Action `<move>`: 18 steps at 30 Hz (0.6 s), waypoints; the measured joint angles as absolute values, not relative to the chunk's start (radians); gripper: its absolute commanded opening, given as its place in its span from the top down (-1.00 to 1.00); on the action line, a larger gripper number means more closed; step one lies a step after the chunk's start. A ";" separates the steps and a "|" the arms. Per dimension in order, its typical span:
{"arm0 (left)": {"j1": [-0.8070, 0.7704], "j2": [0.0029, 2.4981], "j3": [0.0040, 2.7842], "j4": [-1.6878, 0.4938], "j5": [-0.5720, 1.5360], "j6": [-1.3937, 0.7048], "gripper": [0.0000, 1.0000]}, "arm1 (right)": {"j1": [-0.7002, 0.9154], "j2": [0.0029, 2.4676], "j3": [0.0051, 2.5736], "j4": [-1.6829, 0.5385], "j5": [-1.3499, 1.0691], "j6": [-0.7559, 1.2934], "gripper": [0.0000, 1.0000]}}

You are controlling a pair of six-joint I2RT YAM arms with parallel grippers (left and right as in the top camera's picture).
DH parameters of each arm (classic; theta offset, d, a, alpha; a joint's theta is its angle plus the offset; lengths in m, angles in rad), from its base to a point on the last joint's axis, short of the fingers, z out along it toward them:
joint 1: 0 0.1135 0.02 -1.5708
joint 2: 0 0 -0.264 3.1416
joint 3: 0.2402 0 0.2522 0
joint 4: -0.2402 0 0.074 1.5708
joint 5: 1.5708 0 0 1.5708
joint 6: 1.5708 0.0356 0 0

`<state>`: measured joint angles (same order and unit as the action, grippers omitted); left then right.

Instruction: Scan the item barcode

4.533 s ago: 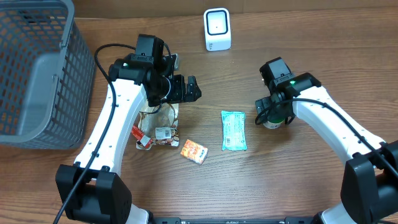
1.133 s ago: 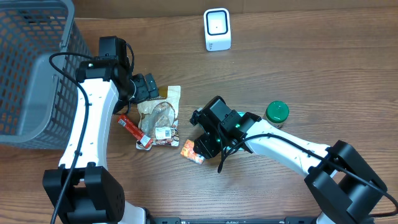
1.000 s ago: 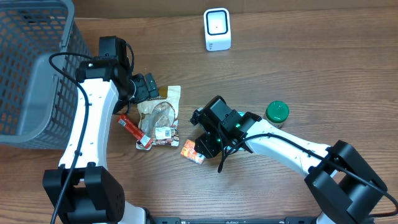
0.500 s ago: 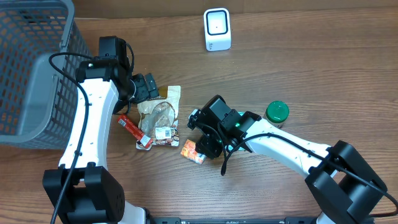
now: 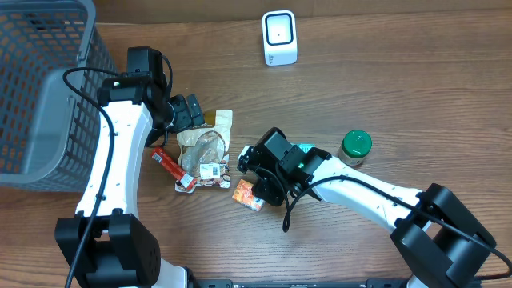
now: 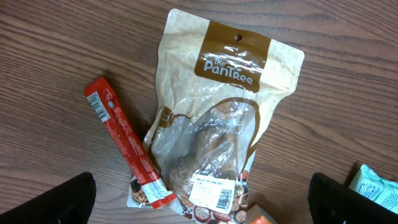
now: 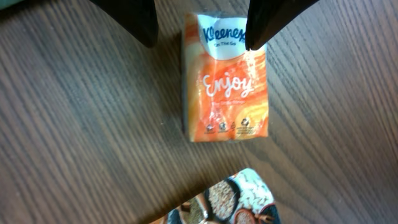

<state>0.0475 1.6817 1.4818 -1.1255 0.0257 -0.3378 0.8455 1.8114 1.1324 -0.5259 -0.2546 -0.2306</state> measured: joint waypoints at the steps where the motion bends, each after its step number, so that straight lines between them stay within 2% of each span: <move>1: 0.047 1.682 1.482 -1.126 0.026 -0.338 -1.00 | 0.846 1.811 1.132 -0.529 -0.255 -0.232 0.07; 13: 0.047 1.682 1.482 -1.126 0.026 -0.338 -1.00 | 0.852 1.853 1.135 -0.541 -0.231 -0.233 0.10; 18: 0.047 1.682 1.482 -1.126 0.026 -0.338 -1.00 | 0.902 1.853 1.172 -0.559 -0.212 -0.212 0.14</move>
<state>0.0475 1.6817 1.4818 -1.1259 0.0257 -0.3378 0.9020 1.8526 1.1721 -0.5587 -0.2119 -0.2115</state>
